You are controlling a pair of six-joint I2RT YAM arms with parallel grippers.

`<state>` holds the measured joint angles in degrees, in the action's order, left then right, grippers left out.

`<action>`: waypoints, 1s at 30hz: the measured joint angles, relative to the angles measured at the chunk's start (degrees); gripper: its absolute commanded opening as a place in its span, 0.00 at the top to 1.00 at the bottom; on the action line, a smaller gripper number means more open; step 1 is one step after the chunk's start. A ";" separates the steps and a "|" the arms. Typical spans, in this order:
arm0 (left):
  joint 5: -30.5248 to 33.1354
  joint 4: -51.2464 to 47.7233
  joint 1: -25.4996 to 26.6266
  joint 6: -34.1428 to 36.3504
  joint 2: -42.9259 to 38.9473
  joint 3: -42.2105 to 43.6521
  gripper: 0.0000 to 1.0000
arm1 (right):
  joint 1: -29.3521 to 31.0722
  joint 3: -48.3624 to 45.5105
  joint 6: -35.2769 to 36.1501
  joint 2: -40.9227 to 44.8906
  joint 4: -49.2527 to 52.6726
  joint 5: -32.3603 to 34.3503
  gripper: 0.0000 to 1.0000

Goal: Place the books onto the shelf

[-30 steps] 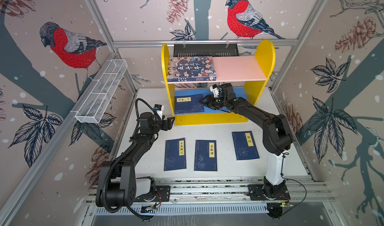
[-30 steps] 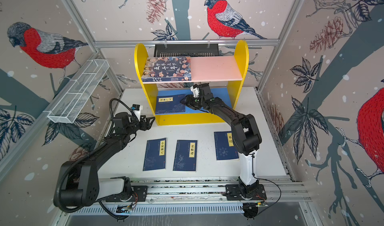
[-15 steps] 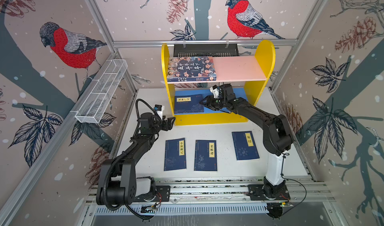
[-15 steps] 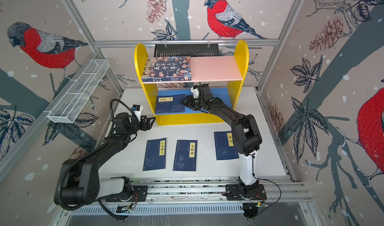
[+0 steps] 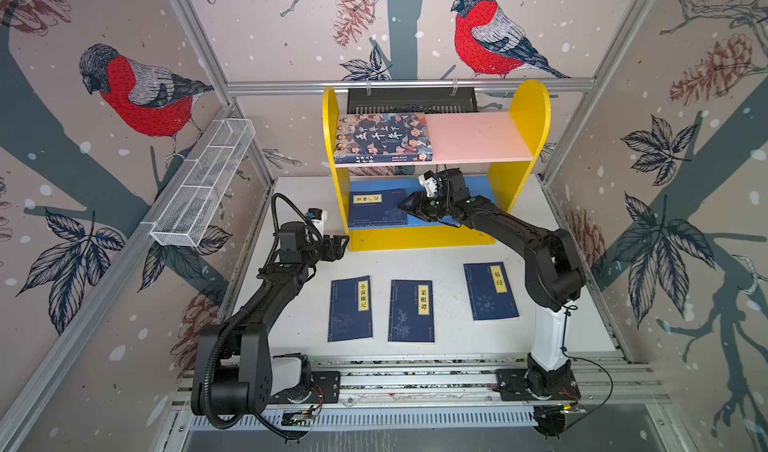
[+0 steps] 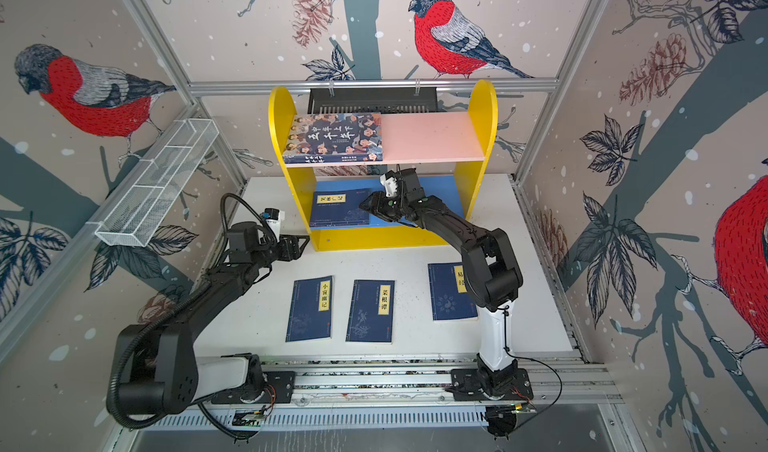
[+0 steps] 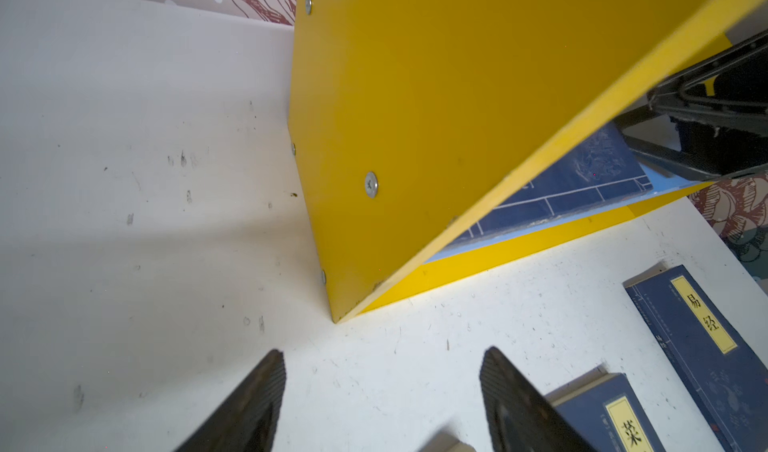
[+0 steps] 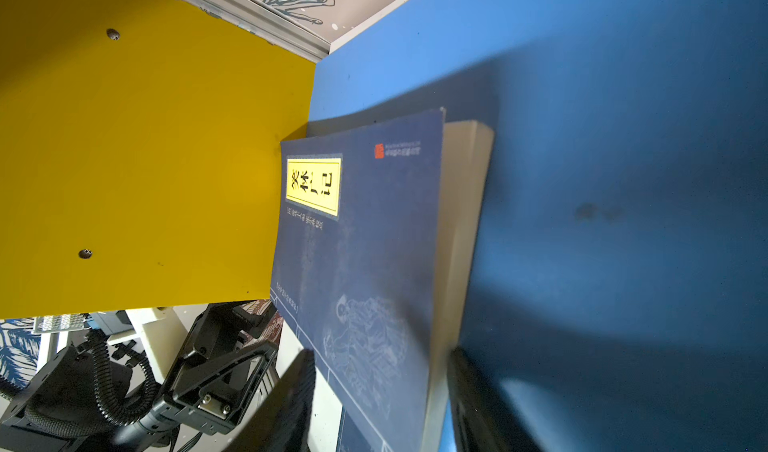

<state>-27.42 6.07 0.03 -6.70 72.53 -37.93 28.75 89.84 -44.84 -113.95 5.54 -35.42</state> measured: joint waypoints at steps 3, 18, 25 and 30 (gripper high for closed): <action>-1.11 -3.87 -0.26 -0.90 -1.03 -1.27 0.25 | -0.28 -0.70 0.00 0.76 0.04 0.59 0.44; -11.63 -23.32 -4.96 -9.38 -1.40 -7.76 0.25 | 0.35 -19.34 -0.20 21.18 0.70 4.94 0.43; -21.07 -24.52 -5.07 -13.14 -2.71 -6.45 0.25 | 4.48 -31.80 0.02 38.84 4.22 11.80 0.41; -26.84 -24.26 -4.33 -14.34 -3.54 -5.57 0.24 | 4.92 -42.07 -2.16 49.68 8.87 21.05 0.40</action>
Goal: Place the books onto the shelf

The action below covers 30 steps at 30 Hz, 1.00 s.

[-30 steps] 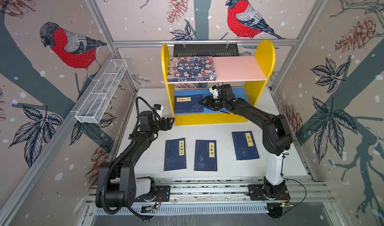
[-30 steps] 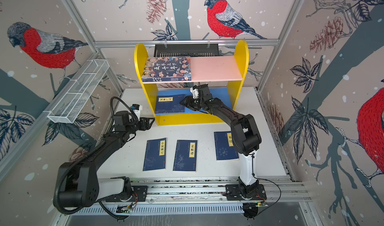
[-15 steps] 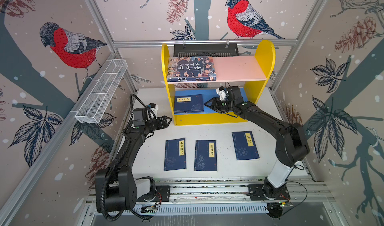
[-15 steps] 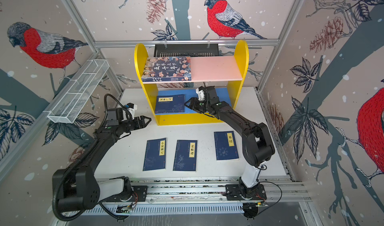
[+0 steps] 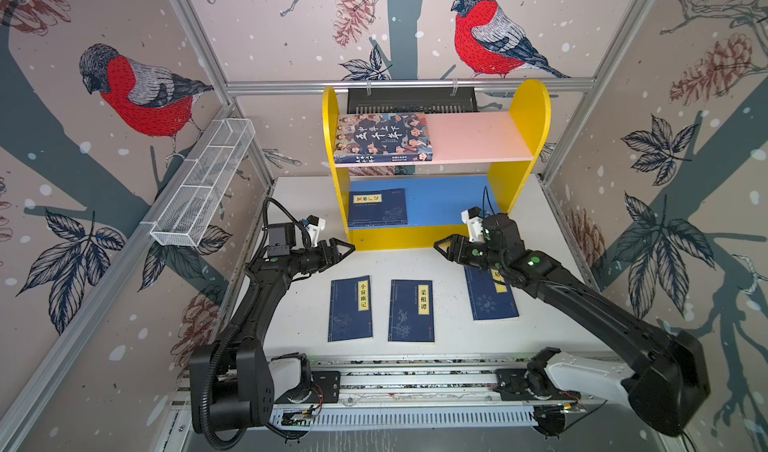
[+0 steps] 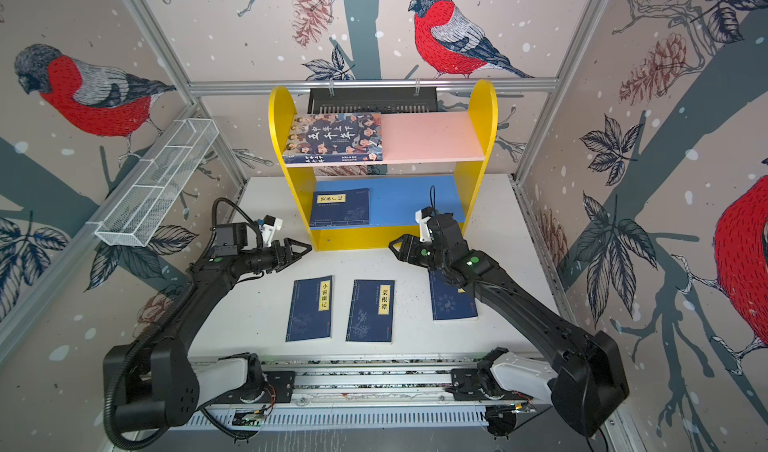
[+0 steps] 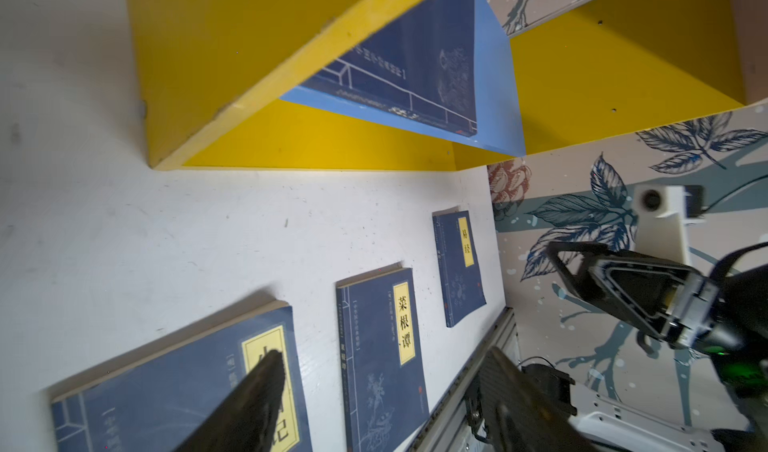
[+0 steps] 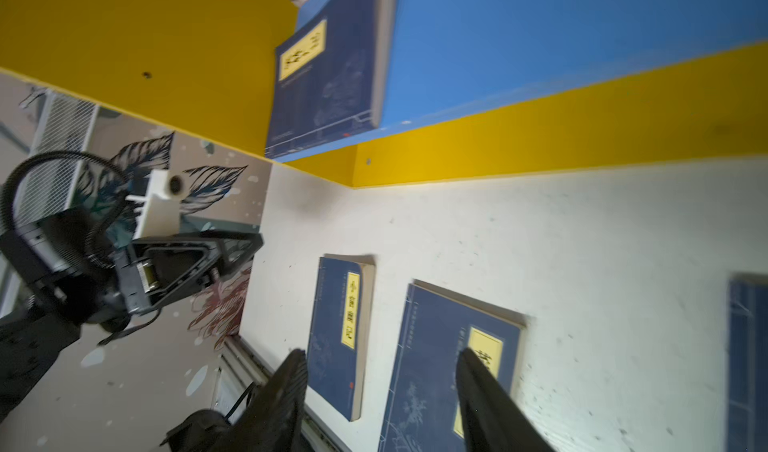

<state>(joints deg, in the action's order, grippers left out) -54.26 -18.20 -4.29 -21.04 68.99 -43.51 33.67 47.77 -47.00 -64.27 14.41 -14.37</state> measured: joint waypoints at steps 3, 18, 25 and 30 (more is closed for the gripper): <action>-2.97 0.13 1.49 -0.15 -0.72 1.11 0.24 | -0.33 -4.00 -2.21 3.39 3.41 4.24 0.40; -3.50 -0.02 7.30 3.82 -7.56 0.57 0.23 | -20.57 -10.58 -2.23 4.94 10.97 13.99 0.35; -0.74 0.02 10.75 4.79 -8.44 1.38 0.23 | -29.33 -9.42 0.85 2.84 12.74 10.82 0.35; 1.05 0.50 14.47 5.62 -8.74 1.40 0.22 | -34.07 -9.20 3.28 1.92 12.94 8.61 0.35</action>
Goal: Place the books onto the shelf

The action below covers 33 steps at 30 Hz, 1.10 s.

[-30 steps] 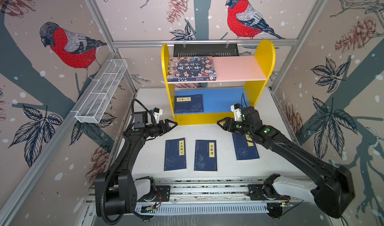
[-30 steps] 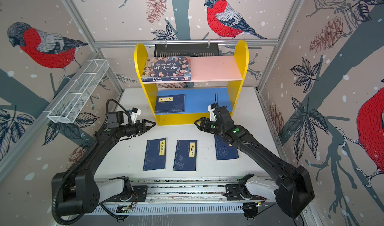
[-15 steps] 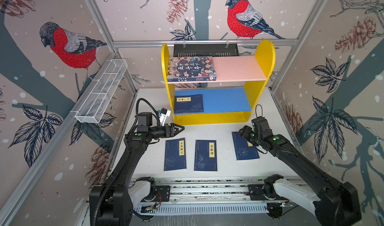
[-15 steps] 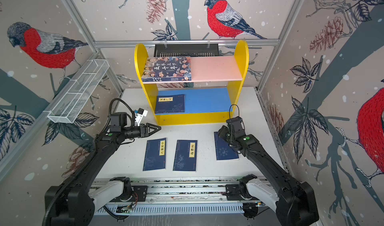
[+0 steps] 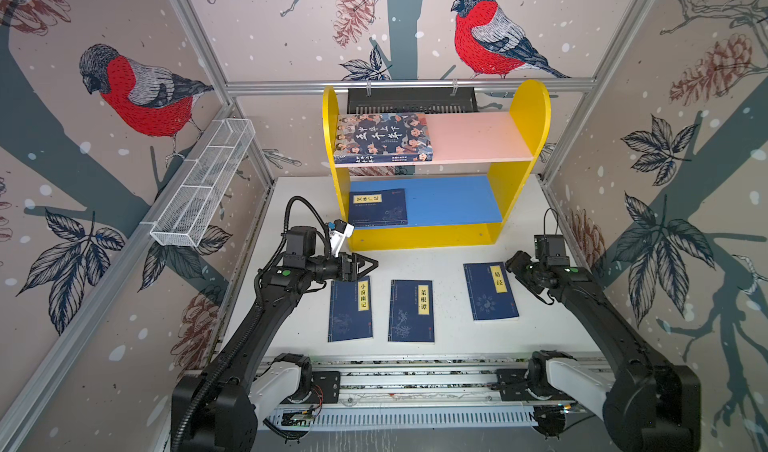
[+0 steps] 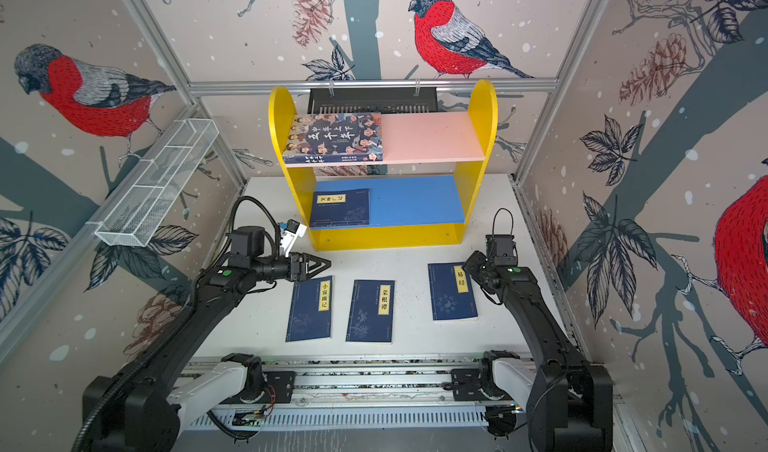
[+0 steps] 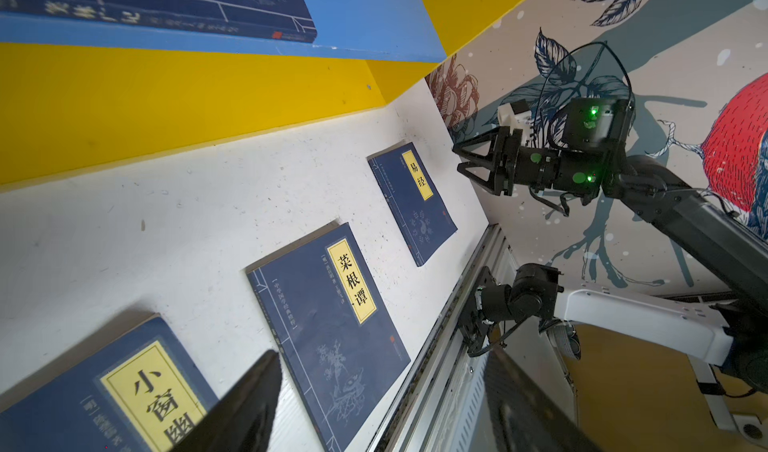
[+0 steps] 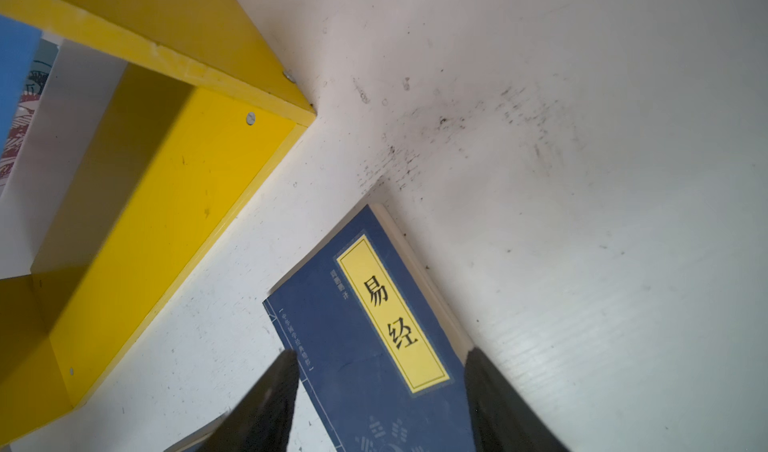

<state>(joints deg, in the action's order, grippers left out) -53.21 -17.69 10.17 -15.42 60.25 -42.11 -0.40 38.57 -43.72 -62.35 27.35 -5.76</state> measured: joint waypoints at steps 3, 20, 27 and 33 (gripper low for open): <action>0.31 1.01 1.42 0.35 0.57 -0.02 0.22 | -2.08 0.02 1.36 -1.25 -0.11 -1.14 0.34; -2.21 6.91 3.34 -4.81 5.88 1.64 0.22 | -3.89 -2.49 7.72 -12.76 -5.62 -9.07 0.35; -2.08 13.68 4.74 -12.09 7.87 2.80 0.23 | -2.25 -2.69 8.63 -13.46 -5.70 -11.63 0.36; -0.57 16.15 8.87 -14.01 10.14 2.43 0.23 | 2.75 -1.42 9.44 -14.69 -4.50 -12.28 0.36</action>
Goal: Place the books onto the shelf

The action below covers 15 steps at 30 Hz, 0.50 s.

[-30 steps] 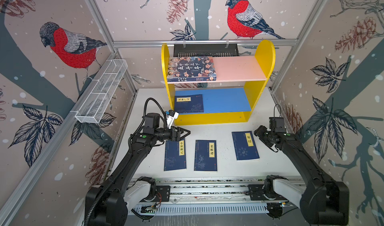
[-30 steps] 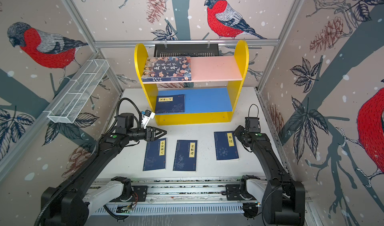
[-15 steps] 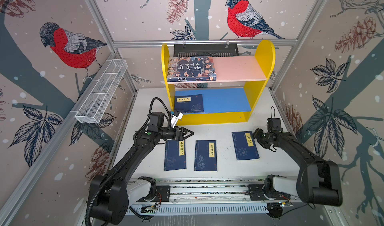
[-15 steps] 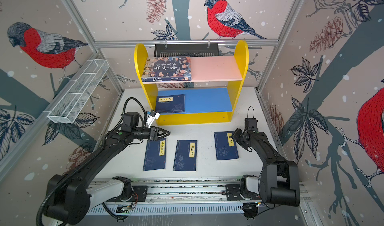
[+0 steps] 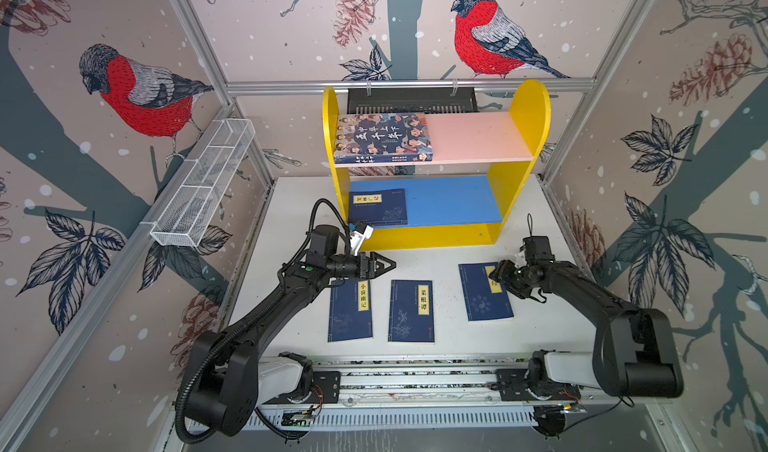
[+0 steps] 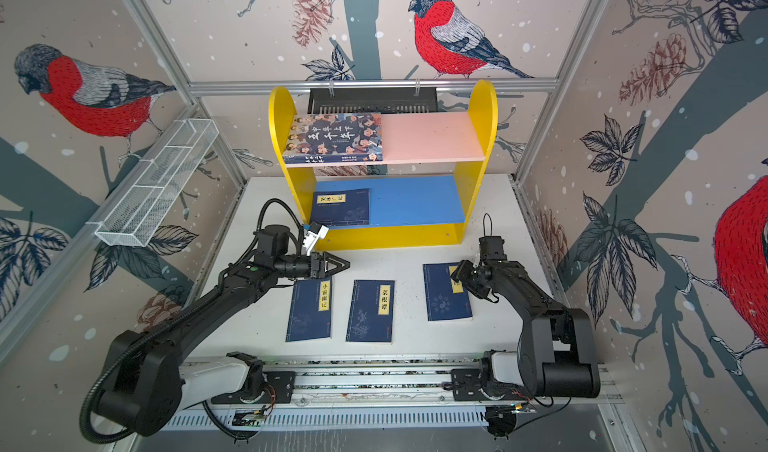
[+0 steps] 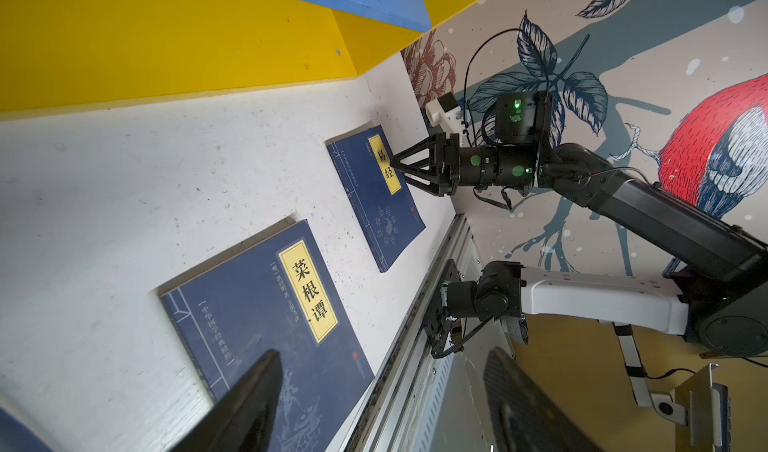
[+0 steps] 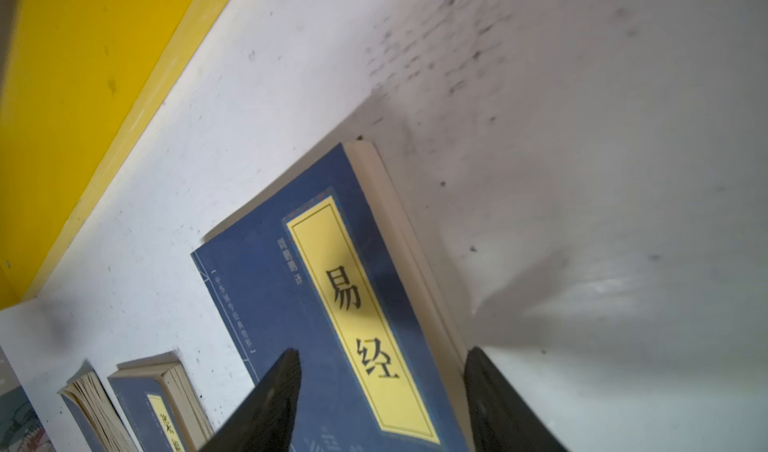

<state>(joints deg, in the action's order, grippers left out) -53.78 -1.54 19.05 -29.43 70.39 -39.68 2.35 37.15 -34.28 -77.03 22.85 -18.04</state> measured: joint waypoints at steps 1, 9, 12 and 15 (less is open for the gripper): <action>0.28 0.28 0.66 -0.52 0.50 0.00 0.23 | 1.29 0.44 -0.02 -0.17 0.50 0.17 0.36; 6.95 -1.31 2.56 -0.13 3.54 -0.90 0.24 | 5.73 2.16 -2.51 8.15 4.02 8.50 0.35; 9.01 -1.18 3.04 -0.52 3.93 1.88 0.24 | 8.17 1.57 -5.03 13.40 4.15 9.66 0.36; 10.58 -0.96 4.04 -2.14 3.96 5.18 0.24 | 12.33 1.07 -6.45 16.76 4.20 8.81 0.36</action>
<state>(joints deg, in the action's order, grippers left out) -43.20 -2.50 23.09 -31.57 74.35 -34.50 14.68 38.22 -40.73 -60.27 27.05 -9.23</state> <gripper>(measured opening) 0.762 0.638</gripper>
